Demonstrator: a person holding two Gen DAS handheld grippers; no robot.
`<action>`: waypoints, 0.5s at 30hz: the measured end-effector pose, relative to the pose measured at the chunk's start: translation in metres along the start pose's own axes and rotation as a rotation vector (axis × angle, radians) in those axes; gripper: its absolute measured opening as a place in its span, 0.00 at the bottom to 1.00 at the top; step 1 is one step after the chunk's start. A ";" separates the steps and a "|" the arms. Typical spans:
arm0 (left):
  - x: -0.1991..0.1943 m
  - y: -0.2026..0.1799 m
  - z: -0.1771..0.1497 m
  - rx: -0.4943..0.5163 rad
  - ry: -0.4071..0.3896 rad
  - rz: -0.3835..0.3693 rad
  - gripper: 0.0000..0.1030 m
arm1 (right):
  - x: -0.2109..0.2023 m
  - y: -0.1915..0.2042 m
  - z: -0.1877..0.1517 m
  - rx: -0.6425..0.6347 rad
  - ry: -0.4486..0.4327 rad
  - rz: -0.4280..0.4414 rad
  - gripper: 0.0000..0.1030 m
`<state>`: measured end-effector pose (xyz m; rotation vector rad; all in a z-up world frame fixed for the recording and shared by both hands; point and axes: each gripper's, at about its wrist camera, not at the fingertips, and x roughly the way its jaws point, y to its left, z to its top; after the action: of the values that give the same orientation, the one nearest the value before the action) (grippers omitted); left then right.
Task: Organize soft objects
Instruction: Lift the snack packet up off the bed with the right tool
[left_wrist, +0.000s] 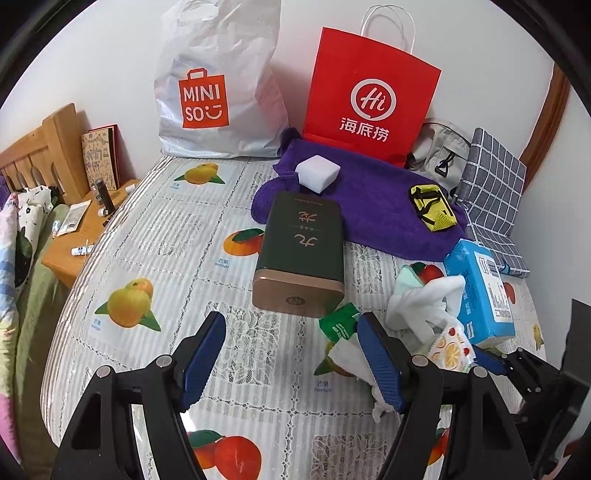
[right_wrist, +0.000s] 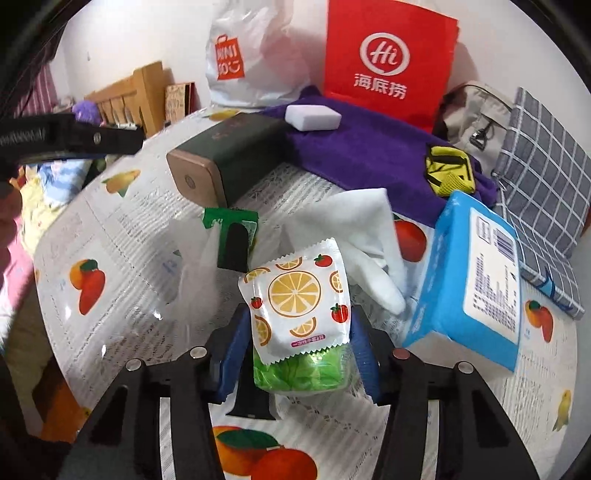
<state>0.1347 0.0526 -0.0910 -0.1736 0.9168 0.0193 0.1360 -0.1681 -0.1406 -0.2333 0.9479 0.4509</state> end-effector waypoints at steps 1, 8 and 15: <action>0.000 -0.001 -0.001 0.002 0.003 0.001 0.70 | -0.002 -0.001 -0.001 0.006 -0.006 -0.002 0.49; -0.001 -0.010 -0.007 0.013 0.013 0.017 0.70 | -0.024 -0.024 -0.014 0.108 -0.049 0.046 0.49; -0.003 -0.017 -0.015 0.027 0.016 0.033 0.70 | -0.035 -0.048 -0.040 0.179 -0.042 0.010 0.49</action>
<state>0.1221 0.0335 -0.0952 -0.1336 0.9355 0.0365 0.1118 -0.2353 -0.1345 -0.0562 0.9428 0.3763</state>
